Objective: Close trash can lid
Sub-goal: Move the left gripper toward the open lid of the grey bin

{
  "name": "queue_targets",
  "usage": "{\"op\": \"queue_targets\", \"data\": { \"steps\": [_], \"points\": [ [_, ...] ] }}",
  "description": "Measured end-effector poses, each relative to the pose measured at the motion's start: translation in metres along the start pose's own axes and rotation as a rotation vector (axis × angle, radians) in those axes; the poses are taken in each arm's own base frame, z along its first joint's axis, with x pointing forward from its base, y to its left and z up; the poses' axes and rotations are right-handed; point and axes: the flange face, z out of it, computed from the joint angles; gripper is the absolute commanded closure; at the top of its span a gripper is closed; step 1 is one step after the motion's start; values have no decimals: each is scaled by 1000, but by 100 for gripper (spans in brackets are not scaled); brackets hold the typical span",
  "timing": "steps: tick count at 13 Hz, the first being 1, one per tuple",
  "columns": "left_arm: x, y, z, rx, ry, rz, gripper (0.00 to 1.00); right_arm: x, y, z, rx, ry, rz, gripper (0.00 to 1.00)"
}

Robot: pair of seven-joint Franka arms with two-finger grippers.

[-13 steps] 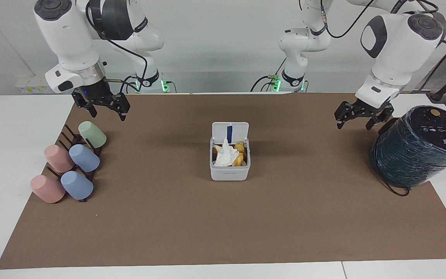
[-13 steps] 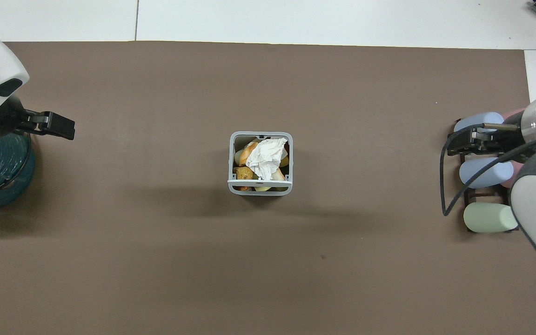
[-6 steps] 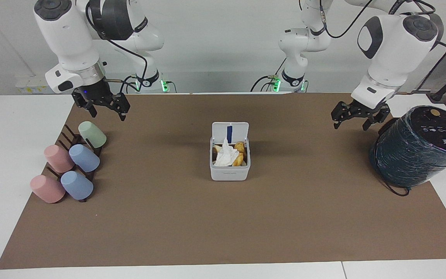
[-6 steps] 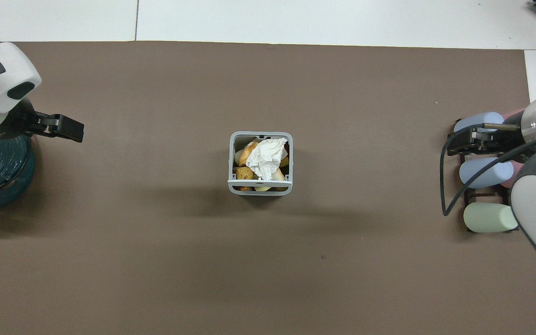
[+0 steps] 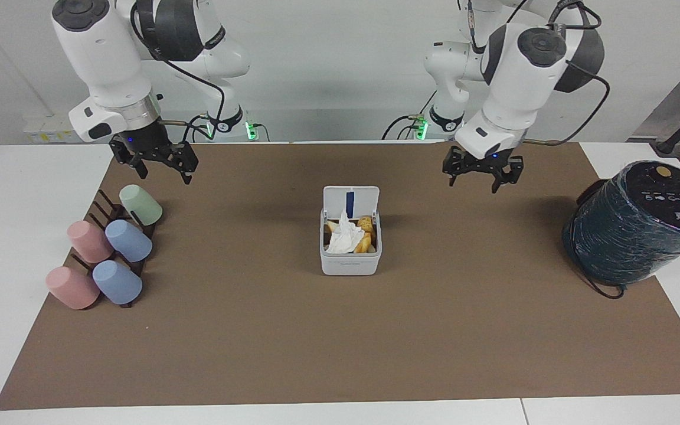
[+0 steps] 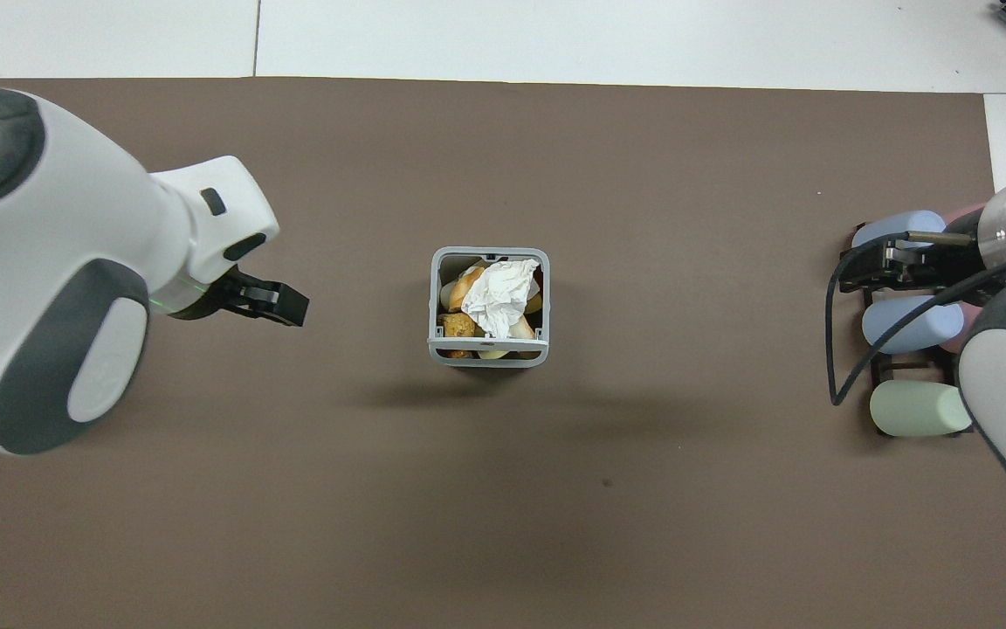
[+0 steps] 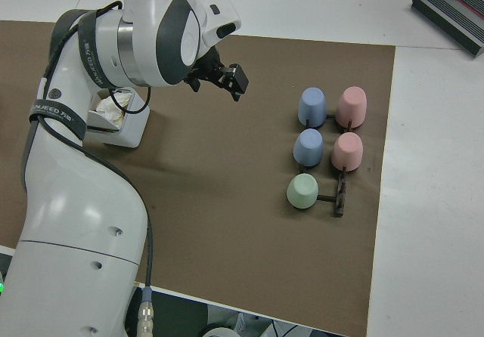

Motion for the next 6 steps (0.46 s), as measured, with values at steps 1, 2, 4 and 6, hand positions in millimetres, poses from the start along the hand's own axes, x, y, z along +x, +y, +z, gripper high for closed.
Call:
{"op": "queue_targets", "data": {
  "steps": [1, 2, 4, 6],
  "points": [
    [-5, 23, 1, 2, -2, -27, 50, 0, 0, 0, 0, 0, 0, 0],
    [-10, 44, 1, 4, -3, -51, 62, 0, 0, 0, 0, 0, 0, 0],
    [-21, 83, 1, 8, -5, -87, 76, 0, 0, 0, 0, 0, 0, 0],
    [-36, 114, 6, 10, -16, -119, 86, 0, 0, 0, 0, 0, 0, 0]
  ]
}}
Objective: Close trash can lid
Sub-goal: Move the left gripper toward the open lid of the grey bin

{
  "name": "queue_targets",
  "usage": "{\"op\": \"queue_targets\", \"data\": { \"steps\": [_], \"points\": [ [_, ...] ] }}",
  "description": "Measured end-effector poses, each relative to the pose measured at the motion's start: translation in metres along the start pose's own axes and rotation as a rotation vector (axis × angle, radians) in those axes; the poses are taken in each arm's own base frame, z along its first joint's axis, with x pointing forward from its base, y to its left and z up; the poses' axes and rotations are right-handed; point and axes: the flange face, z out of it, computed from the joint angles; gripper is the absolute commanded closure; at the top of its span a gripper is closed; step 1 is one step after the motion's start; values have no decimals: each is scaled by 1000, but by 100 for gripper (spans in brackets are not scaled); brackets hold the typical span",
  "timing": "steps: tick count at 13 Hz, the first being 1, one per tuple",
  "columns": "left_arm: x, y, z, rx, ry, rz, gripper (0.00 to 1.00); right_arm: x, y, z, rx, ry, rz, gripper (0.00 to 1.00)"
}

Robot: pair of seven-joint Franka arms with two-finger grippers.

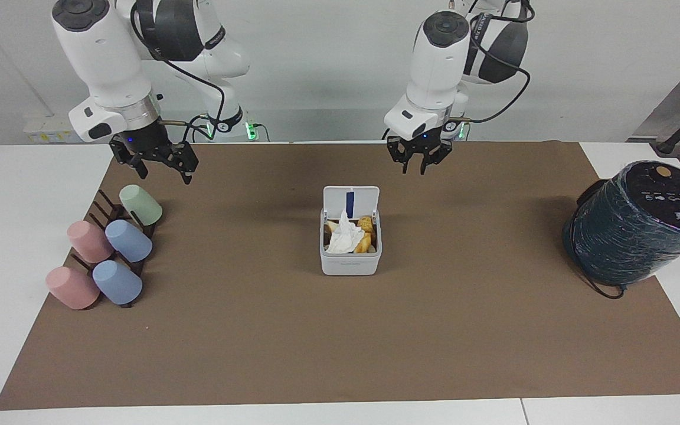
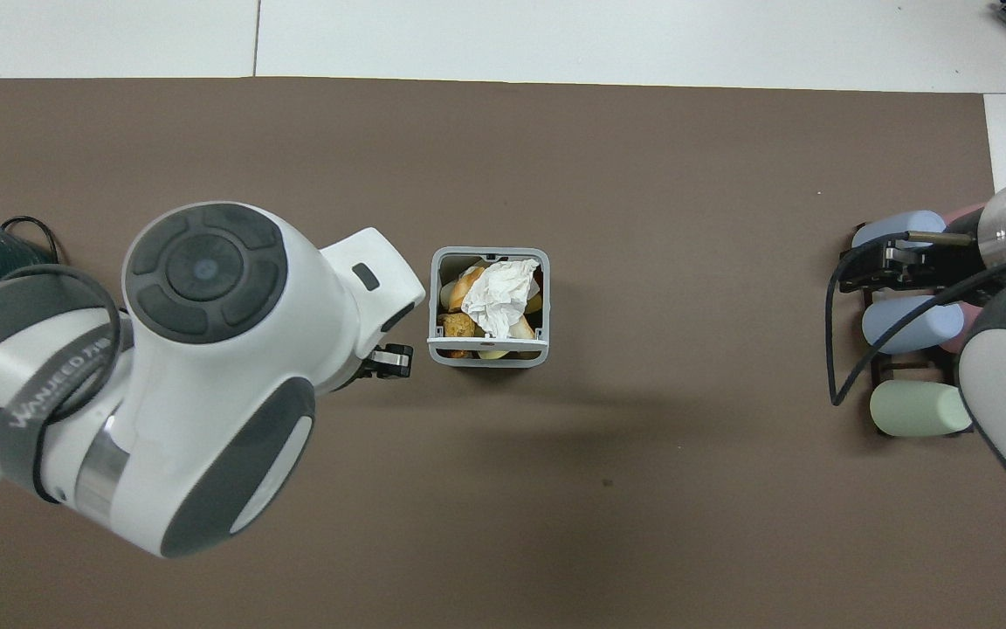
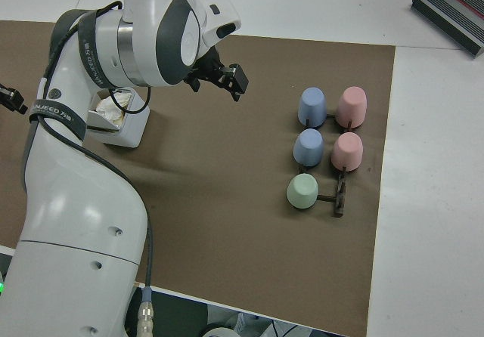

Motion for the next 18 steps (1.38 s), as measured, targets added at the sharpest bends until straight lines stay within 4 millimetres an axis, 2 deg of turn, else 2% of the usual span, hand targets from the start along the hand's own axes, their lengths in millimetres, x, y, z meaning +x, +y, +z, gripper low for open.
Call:
{"op": "queue_targets", "data": {
  "steps": [3, 7, 12, 18],
  "points": [
    [-22, 32, 12, -46, 25, -137, 92, 0, 0, 0, 0, 0, 0, 0],
    [-32, 59, 32, -146, 120, -272, 92, 0, 0, 0, 0, 0, 0, 0],
    [-19, 75, 43, -291, 248, -359, 92, 0, 0, 0, 0, 0, 0, 0],
    [26, 74, 75, -407, 381, -419, 92, 0, 0, 0, 0, 0, 0, 0]
  ]
}}
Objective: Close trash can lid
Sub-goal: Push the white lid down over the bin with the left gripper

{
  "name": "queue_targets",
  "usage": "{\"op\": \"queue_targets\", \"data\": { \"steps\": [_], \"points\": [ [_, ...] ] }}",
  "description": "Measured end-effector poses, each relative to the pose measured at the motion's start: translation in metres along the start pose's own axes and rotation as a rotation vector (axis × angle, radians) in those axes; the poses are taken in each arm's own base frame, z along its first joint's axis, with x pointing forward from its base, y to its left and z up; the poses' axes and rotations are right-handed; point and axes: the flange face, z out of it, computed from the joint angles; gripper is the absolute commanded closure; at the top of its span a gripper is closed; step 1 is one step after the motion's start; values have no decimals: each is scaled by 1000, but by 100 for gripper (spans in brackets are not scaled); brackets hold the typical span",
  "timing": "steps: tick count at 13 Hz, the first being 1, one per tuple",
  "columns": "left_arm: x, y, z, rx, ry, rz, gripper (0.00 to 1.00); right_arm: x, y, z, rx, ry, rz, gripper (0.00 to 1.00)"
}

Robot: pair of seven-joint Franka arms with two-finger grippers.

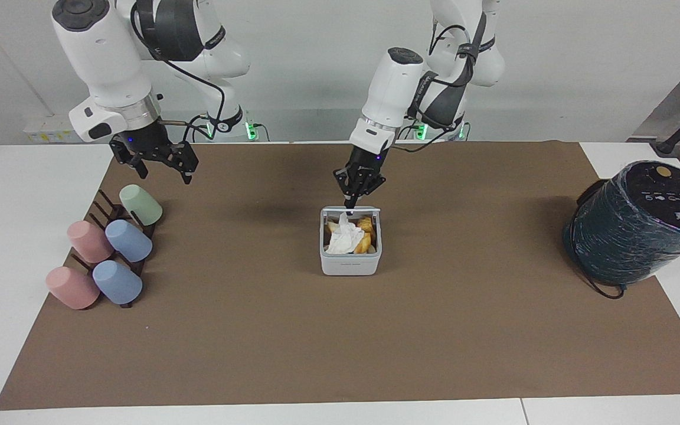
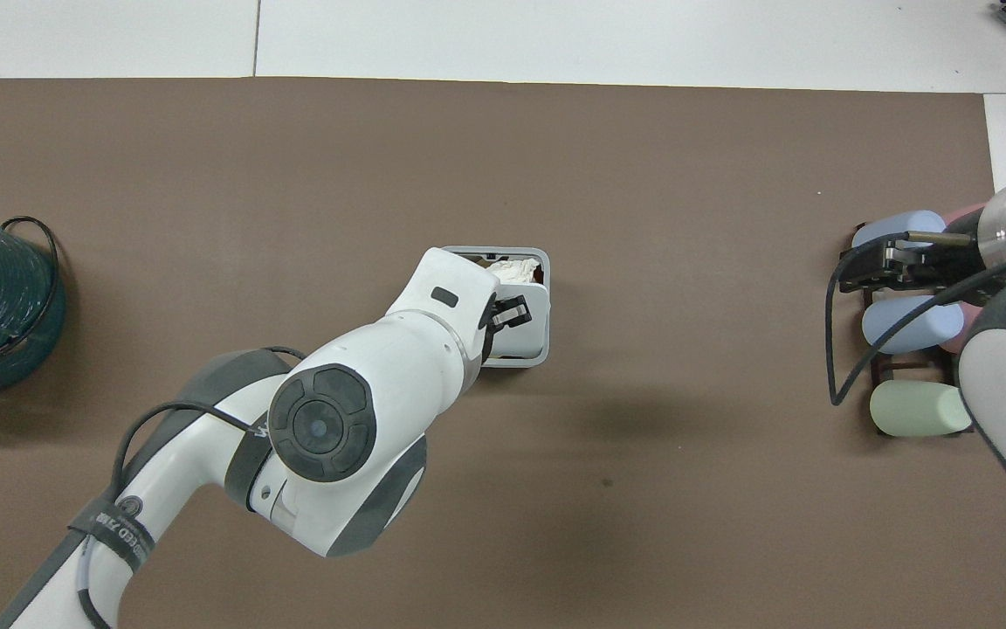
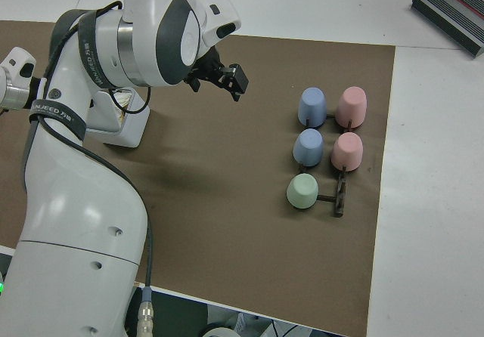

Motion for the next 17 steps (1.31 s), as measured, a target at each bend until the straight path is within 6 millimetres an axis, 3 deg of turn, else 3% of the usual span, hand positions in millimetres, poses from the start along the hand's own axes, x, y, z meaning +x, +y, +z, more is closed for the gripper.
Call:
{"op": "queue_targets", "data": {
  "steps": [5, 10, 17],
  "points": [
    [24, -10, 19, -24, 44, -35, 92, 0, 0, 0, 0, 0, 0, 0],
    [28, -17, 62, -16, 45, -44, 92, 0, 0, 0, 0, 0, 0, 0],
    [33, -23, 72, -6, 45, -34, 92, 0, 0, 0, 0, 0, 0, 0]
  ]
}}
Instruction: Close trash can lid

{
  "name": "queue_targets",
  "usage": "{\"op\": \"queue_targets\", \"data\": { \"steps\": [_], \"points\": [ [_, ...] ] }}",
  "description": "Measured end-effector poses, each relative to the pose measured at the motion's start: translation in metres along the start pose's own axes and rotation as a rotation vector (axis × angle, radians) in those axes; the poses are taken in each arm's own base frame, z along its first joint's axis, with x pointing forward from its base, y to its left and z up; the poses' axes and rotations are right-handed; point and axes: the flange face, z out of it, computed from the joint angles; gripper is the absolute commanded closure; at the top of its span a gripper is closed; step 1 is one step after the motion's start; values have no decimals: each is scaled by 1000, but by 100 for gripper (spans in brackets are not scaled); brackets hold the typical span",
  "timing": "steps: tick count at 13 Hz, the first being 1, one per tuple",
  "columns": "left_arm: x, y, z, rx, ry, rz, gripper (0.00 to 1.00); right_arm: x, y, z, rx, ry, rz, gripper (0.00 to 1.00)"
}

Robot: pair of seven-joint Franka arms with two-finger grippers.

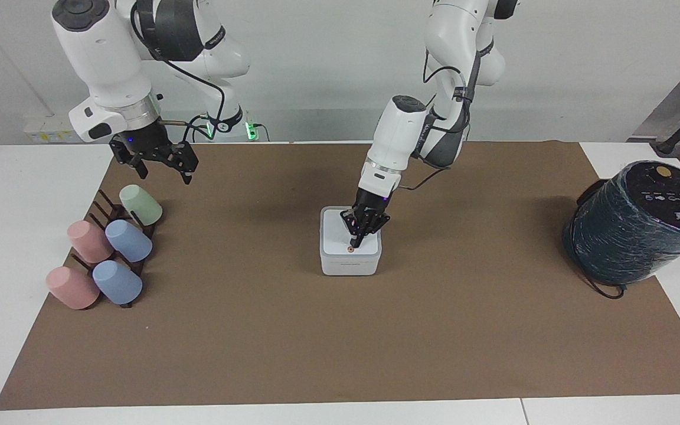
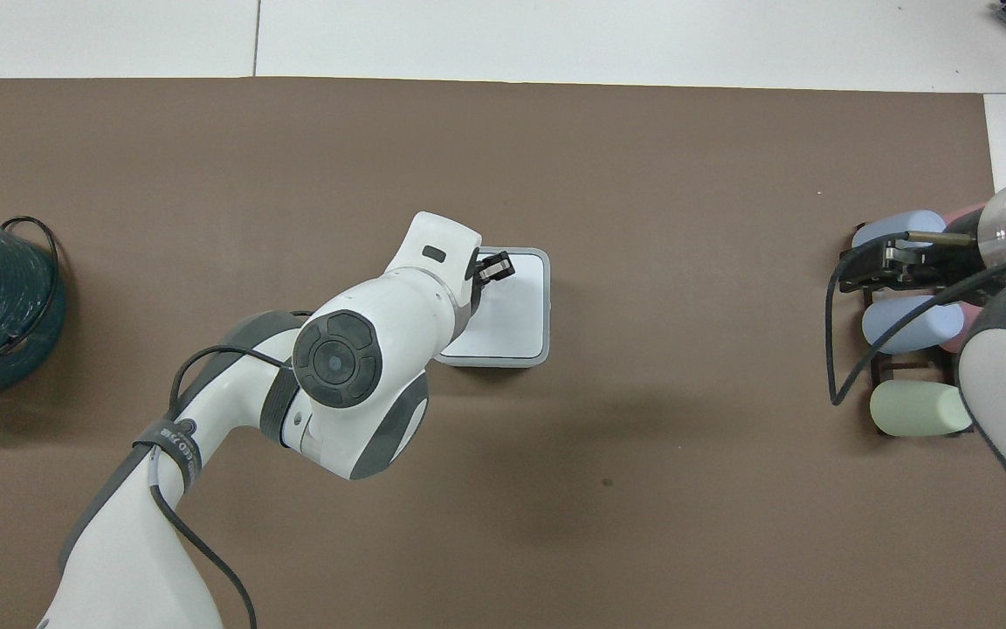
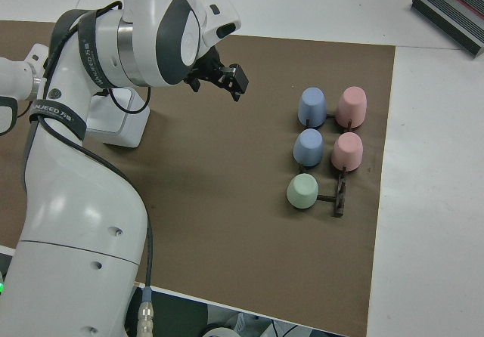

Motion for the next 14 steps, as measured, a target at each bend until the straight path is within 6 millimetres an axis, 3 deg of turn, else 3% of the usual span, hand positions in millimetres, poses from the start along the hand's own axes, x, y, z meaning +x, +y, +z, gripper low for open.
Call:
{"op": "queue_targets", "data": {
  "steps": [7, 9, 11, 14],
  "points": [
    [6, 5, 0, 22, -20, 38, 92, 0, 0, 0, 0, 0, 0, 0],
    [28, 11, -12, 85, -69, 37, 92, 0, 0, 0, 0, 0, 0, 0],
    [61, 16, -39, 130, -102, 42, 91, 0, 0, 0, 0, 0, 0, 0],
    [112, -7, -74, 203, -162, 118, 91, 0, 0, 0, 0, 0, 0, 0]
  ]
}}
